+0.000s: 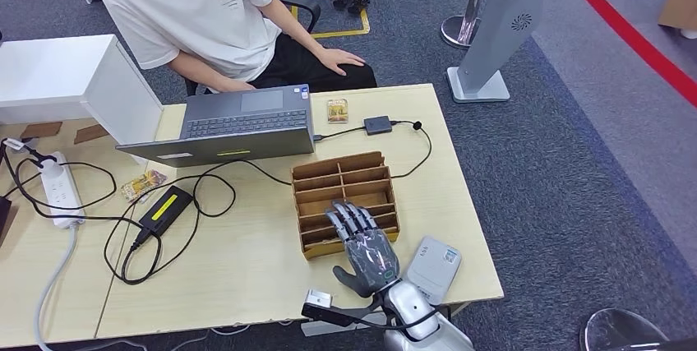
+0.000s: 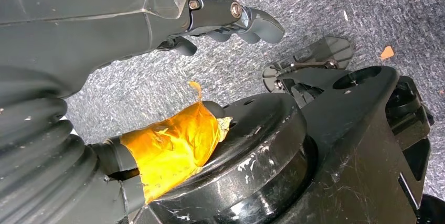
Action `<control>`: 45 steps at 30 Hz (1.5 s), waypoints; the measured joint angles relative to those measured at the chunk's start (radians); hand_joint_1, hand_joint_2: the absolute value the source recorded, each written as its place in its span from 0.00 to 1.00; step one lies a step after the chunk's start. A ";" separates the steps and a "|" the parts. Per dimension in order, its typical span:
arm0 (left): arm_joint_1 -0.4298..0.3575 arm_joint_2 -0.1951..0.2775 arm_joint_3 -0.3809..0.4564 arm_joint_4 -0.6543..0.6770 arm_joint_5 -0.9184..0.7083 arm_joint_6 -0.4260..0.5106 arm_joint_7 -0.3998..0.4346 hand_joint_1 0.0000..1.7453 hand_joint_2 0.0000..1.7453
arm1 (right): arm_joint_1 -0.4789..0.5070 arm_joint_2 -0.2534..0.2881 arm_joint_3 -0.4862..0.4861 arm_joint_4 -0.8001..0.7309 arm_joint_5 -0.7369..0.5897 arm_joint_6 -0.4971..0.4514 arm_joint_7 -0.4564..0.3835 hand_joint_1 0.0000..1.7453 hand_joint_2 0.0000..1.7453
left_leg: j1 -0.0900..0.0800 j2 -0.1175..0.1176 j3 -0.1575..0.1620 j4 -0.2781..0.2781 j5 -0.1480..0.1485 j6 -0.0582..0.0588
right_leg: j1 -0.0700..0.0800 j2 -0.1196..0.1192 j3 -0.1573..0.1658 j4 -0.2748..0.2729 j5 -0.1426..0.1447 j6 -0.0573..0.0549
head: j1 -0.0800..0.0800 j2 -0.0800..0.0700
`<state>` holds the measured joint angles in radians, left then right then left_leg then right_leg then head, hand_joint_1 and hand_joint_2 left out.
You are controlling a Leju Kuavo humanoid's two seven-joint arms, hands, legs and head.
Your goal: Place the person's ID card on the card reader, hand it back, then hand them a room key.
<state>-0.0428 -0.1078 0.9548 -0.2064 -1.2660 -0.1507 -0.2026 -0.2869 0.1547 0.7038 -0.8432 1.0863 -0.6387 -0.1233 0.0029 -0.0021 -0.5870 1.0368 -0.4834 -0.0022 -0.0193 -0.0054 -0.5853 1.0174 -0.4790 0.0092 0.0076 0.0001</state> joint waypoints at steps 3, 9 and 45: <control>0.000 0.000 0.000 0.000 -0.001 0.000 0.000 0.00 1.00 | 0.000 0.001 0.000 -0.001 -0.002 -0.001 -0.005 1.00 1.00 | 0.000 0.000 0.000 0.000 0.000 0.000 | 0.000 0.000 0.000 0.000 0.000 0.000 | 0.000 0.000; 0.000 0.001 0.000 0.000 -0.003 -0.003 -0.002 0.00 1.00 | -0.006 0.001 0.000 -0.002 -0.002 -0.003 -0.014 1.00 1.00 | 0.000 0.000 0.000 0.000 0.000 0.000 | 0.000 0.000 0.000 0.000 0.000 0.000 | 0.000 0.000; 0.001 0.003 0.000 0.000 -0.007 -0.010 -0.019 0.00 1.00 | -0.007 -0.015 -0.038 -0.168 -0.053 0.080 0.015 0.98 1.00 | 0.000 0.000 0.003 0.000 0.000 0.000 | 0.000 0.001 0.003 0.000 0.000 0.000 | 0.000 0.000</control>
<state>-0.0420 -0.1047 0.9548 -0.2064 -1.2727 -0.1604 -0.2216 -0.2934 0.1393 0.6655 -1.0109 1.0332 -0.5589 -0.1084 0.0029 -0.0016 -0.5842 1.0369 -0.4834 -0.0022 -0.0193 -0.0048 -0.5827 1.0173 -0.4788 0.0092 0.0077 0.0001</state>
